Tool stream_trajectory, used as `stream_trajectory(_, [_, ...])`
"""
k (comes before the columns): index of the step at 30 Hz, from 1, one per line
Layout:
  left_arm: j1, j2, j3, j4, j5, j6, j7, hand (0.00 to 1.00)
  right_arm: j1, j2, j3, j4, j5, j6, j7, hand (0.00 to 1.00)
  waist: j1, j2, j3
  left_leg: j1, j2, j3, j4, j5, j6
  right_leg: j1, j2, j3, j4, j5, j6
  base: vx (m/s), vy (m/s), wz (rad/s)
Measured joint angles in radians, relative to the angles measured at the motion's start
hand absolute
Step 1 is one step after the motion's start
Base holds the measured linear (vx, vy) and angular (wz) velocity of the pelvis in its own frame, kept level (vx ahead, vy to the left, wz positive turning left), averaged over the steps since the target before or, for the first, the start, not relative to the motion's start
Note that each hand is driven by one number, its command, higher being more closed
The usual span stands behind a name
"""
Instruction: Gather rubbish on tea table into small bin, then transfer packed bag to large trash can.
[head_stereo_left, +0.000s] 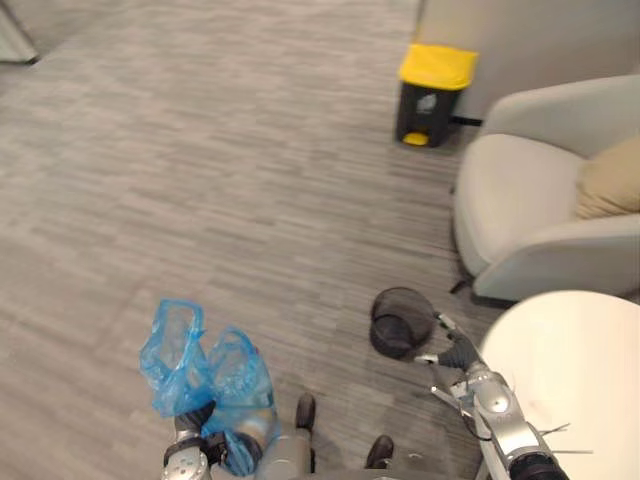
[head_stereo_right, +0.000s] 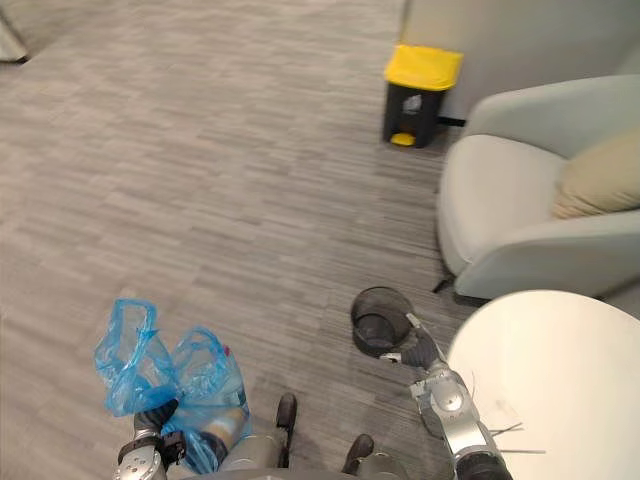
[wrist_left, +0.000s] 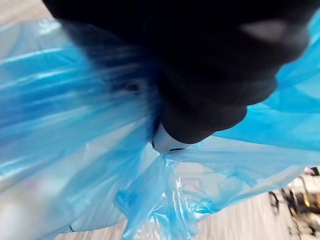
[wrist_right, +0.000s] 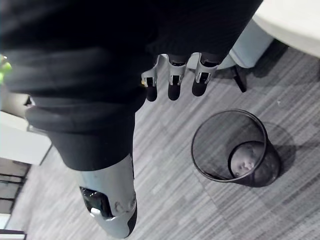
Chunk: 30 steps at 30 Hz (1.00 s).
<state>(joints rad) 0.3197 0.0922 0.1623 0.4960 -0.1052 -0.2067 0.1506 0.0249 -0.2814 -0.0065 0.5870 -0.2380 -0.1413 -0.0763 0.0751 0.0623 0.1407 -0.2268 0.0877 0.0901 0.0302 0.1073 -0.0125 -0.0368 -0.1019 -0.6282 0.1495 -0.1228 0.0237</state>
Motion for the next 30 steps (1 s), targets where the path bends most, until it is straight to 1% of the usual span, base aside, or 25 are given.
stream_trajectory(2, [0.017,-0.002,0.006,0.021,0.001,0.005,-0.008,1.0,-0.007,0.019,0.001,0.028,0.0,0.013,-0.014,0.0,0.017,-0.007,0.005,-0.002,-0.003,0.01,0.031,-0.001,0.001,0.006,-0.021,-0.004,0.033,-0.015,0.012,0.14,0.05,0.4])
stream_trajectory(3, [0.038,-0.002,0.008,0.028,0.003,0.007,-0.019,1.0,-0.019,0.039,0.004,0.031,0.0,0.014,-0.015,0.0,0.025,-0.022,0.017,-0.009,-0.016,0.011,0.082,-0.039,0.006,0.018,-0.039,0.001,0.044,-0.022,0.022,0.14,0.07,0.03])
stream_trajectory(4, [0.042,-0.002,0.008,0.028,0.004,0.007,-0.02,1.0,-0.022,0.041,0.005,0.033,0.0,0.014,-0.015,0.0,0.025,-0.023,0.019,-0.012,-0.019,0.012,0.094,-0.049,0.009,0.02,-0.042,0.001,0.048,-0.024,0.025,0.16,0.105,0.01])
stream_trajectory(6, [0.068,-0.002,0.008,0.026,0.017,0.007,-0.039,1.0,-0.05,0.046,0.009,0.061,0.0,0.015,-0.016,0.0,0.025,-0.039,0.034,-0.054,-0.037,0.018,0.255,-0.164,0.026,0.012,-0.099,0.01,0.151,-0.087,0.055,0.1,0.142,0.02])
stream_trajectory(7, [0.072,0.001,0.007,0.023,0.021,0.007,-0.043,1.0,-0.051,0.046,0.01,0.063,0.0,0.015,-0.016,0.0,0.023,-0.043,0.038,-0.064,-0.041,0.019,0.299,-0.196,0.03,0.011,-0.119,0.01,0.191,-0.113,0.064,0.07,0.151,0.14])
stream_trajectory(8, [0.074,0.015,0.006,0.022,0.031,0.007,-0.049,1.0,-0.05,0.051,0.015,0.063,0.0,0.019,-0.016,0.0,0.02,-0.056,0.049,-0.081,-0.058,0.014,0.381,-0.262,0.04,0.013,-0.162,0.012,0.275,-0.161,0.079,0.1,0.098,0.22])
stream_trajectory(9, [0.071,0.034,-0.001,0.015,0.039,0.01,-0.059,1.0,-0.046,0.062,0.016,0.06,0.0,0.022,-0.016,0.0,0.019,-0.071,0.065,-0.083,-0.071,-0.001,0.442,-0.316,0.045,-0.003,-0.199,0.053,0.395,-0.175,0.063,0.12,0.119,0.25])
stream_trajectory(10, [0.071,0.041,-0.007,0.002,0.041,0.014,-0.061,1.0,-0.041,0.064,0.017,0.053,0.001,0.025,-0.014,0.0,0.019,-0.072,0.073,-0.083,-0.073,-0.006,0.469,-0.335,0.054,-0.034,-0.209,0.108,0.475,-0.158,0.028,0.14,0.162,0.3])
stream_trajectory(11, [0.074,0.058,-0.02,-0.023,0.048,0.014,-0.063,1.0,-0.029,0.074,0.019,0.052,0.002,0.03,-0.014,0.0,0.015,-0.069,0.08,-0.078,-0.075,-0.021,0.499,-0.36,0.067,-0.117,-0.197,0.244,0.63,-0.087,-0.061,0.2,0.15,0.49])
stream_trajectory(12, [0.063,0.085,-0.027,-0.043,0.058,0.013,-0.063,1.0,-0.018,0.089,0.023,0.053,0.004,0.03,-0.014,0.0,0.007,-0.072,0.094,-0.058,-0.074,-0.063,0.503,-0.371,0.081,-0.196,-0.175,0.345,0.746,-0.073,-0.024,0.22,0.122,0.6])
stream_trajectory(13, [0.052,0.098,-0.029,-0.045,0.059,0.013,-0.062,1.0,-0.014,0.097,0.023,0.053,0.005,0.03,-0.013,0.0,0.0,-0.07,0.102,-0.058,-0.074,-0.082,0.502,-0.374,0.08,-0.219,-0.151,0.369,0.756,-0.108,0.007,0.2,0.015,0.73])
stream_trajectory(14, [0.035,0.11,-0.034,-0.049,0.059,0.013,-0.061,1.0,-0.015,0.106,0.024,0.052,0.015,0.029,-0.014,0.0,-0.011,-0.081,0.109,-0.055,-0.077,-0.111,0.496,-0.375,0.082,-0.249,-0.126,0.382,0.742,-0.138,0.008,0.22,-0.007,0.72])
stream_trajectory(16, [-0.026,0.134,-0.039,-0.055,0.059,0.013,-0.059,1.0,-0.018,0.107,0.021,0.052,0.045,0.028,-0.017,0.0,-0.016,-0.113,0.127,-0.041,-0.1,-0.152,0.468,-0.379,0.088,-0.335,-0.101,0.366,0.597,-0.14,0.011,0.28,-0.017,0.7])
stream_trajectory(19, [-0.076,0.129,-0.046,-0.055,0.058,0.012,-0.058,1.0,-0.019,0.105,0.014,0.049,0.065,0.029,-0.017,0.0,-0.039,-0.114,0.137,-0.005,-0.116,-0.189,0.452,-0.414,0.079,-0.376,-0.099,0.332,0.341,-0.074,0.071,0.28,-0.044,0.55])
stream_trajectory(20, [-0.089,0.131,-0.047,-0.055,0.058,0.011,-0.057,1.0,-0.006,0.104,0.009,0.038,0.072,0.029,-0.017,0.0,-0.045,-0.121,0.134,0.019,-0.126,-0.202,0.451,-0.441,0.069,-0.381,-0.098,0.334,0.284,-0.045,0.071,0.28,-0.078,0.42])
stream_trajectory(21, [-0.093,0.131,-0.047,-0.055,0.059,0.011,-0.056,1.0,0.004,0.104,0.005,0.026,0.072,0.029,-0.016,0.0,-0.05,-0.124,0.132,0.031,-0.129,-0.209,0.452,-0.457,0.065,-0.386,-0.1,0.339,0.281,-0.036,0.064,0.48,-0.202,0.53])
stream_trajectory(22, [-0.09,0.13,-0.046,-0.055,0.059,0.011,-0.058,1.0,0.023,0.104,-0.001,0.013,0.075,0.029,-0.011,0.0,-0.065,-0.126,0.122,0.059,-0.128,-0.228,0.447,-0.488,0.061,-0.381,-0.091,0.334,0.288,-0.024,0.038,0.6,-0.286,0.39])
stream_trajectory(23, [-0.072,0.121,-0.042,-0.055,0.059,0.011,-0.058,1.0,0.051,0.103,-0.002,0.015,0.079,0.03,-0.009,0.0,-0.065,-0.124,0.097,0.116,-0.095,-0.228,0.418,-0.507,0.034,-0.35,-0.054,0.33,0.278,-0.007,0.004,0.66,-0.313,0.33])
stream_trajectory(24, [-0.058,0.111,-0.041,-0.057,0.059,0.011,-0.058,1.0,0.06,0.098,-0.002,0.014,0.079,0.029,-0.009,0.0,-0.063,-0.109,0.085,0.127,-0.066,-0.226,0.45,-0.51,0.015,-0.318,-0.031,0.326,0.253,0.004,-0.012,0.53,-0.201,0.16])
stream_trajectory(25, [-0.05,0.107,-0.041,-0.059,0.059,0.009,-0.062,1.0,0.072,0.096,-0.007,0.018,0.079,0.03,-0.009,0.0,-0.067,-0.087,0.08,0.089,-0.027,-0.212,0.577,-0.493,-0.011,-0.286,0.014,0.314,0.239,0.015,-0.033,0.65,-0.263,-0.16])
stream_trajectory(26, [-0.042,0.104,-0.038,-0.06,0.059,0.011,-0.063,1.0,0.079,0.096,0.0,0.017,0.079,0.032,-0.007,0.0,-0.055,-0.07,0.08,0.032,0.03,-0.174,0.766,-0.427,-0.062,-0.226,0.08,0.318,0.201,0.001,-0.06,0.8,-0.296,-0.59])
stream_trajectory(27, [-0.017,0.1,-0.029,-0.06,0.059,0.016,-0.063,1.0,0.069,0.099,0.014,0.008,0.08,0.031,-0.008,0.0,-0.048,-0.067,0.079,-0.043,0.079,-0.141,0.95,-0.284,-0.012,-0.159,0.136,0.349,0.154,-0.01,-0.087,0.81,-0.306,-0.89])
stream_trajectory(28, [-0.011,0.098,-0.026,-0.06,0.059,0.018,-0.064,1.0,0.06,0.1,0.015,0.007,0.08,0.03,-0.01,0.0,-0.031,-0.072,0.082,-0.06,0.09,-0.128,1.01,-0.296,-0.009,-0.132,0.152,0.372,0.14,-0.015,-0.097,0.7,-0.191,-1.18])
stream_trajectory(29, [-0.014,0.092,-0.023,-0.06,0.059,0.025,-0.064,1.0,0.045,0.1,0.012,0.009,0.081,0.03,-0.013,0.0,-0.008,-0.091,0.092,-0.097,0.084,-0.105,1.068,-0.356,-0.001,-0.07,0.17,0.436,0.103,-0.023,-0.108,0.68,-0.134,-1.15])
stream_trajectory(30, [-0.028,0.089,-0.023,-0.063,0.059,0.026,-0.064,1.0,0.027,0.1,0.005,0.011,0.083,0.029,-0.017,0.0,0.0,-0.113,0.105,-0.145,0.053,-0.087,1.06,-0.397,0.004,-0.008,0.17,0.483,0.061,-0.026,-0.112,0.66,-0.103,-1.03])
